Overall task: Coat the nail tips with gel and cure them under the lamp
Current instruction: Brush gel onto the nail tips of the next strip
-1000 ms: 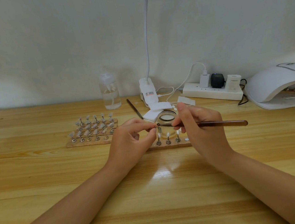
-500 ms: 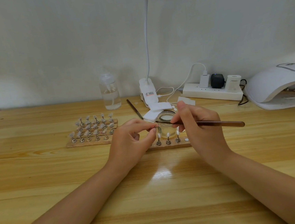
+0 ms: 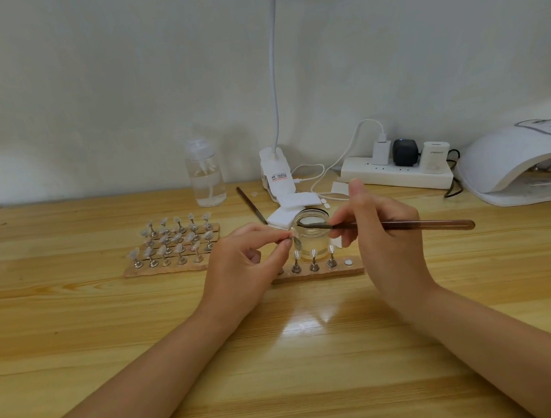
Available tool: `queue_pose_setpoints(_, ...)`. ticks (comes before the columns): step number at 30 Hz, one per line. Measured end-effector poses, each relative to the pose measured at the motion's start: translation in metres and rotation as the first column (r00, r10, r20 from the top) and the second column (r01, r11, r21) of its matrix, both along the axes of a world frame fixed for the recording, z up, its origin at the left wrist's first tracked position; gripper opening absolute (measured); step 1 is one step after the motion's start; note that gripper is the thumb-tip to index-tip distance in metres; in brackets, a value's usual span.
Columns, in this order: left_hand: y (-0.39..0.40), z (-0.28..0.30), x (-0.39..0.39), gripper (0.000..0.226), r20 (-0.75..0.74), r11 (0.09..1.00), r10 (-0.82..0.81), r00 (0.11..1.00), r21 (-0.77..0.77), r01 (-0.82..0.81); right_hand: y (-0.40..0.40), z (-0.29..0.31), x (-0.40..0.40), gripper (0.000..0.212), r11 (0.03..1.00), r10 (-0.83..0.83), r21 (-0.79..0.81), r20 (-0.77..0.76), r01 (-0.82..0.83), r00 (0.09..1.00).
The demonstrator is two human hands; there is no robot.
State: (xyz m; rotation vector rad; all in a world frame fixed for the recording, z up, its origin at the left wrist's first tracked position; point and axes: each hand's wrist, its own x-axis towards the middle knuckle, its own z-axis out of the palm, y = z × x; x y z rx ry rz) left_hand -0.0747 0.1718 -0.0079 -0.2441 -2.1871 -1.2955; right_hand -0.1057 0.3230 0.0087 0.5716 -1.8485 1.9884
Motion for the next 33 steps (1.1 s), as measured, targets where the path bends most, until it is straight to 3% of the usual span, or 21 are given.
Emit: queue_pose_setpoints(33,-0.0021,-0.0041,-0.0031,0.020,-0.029,0.999,-0.032,0.999,-0.007,0.032,-0.0013,-0.0047,0.0039,0.047,0.999,0.050,0.011,0.019,-0.051,0.999)
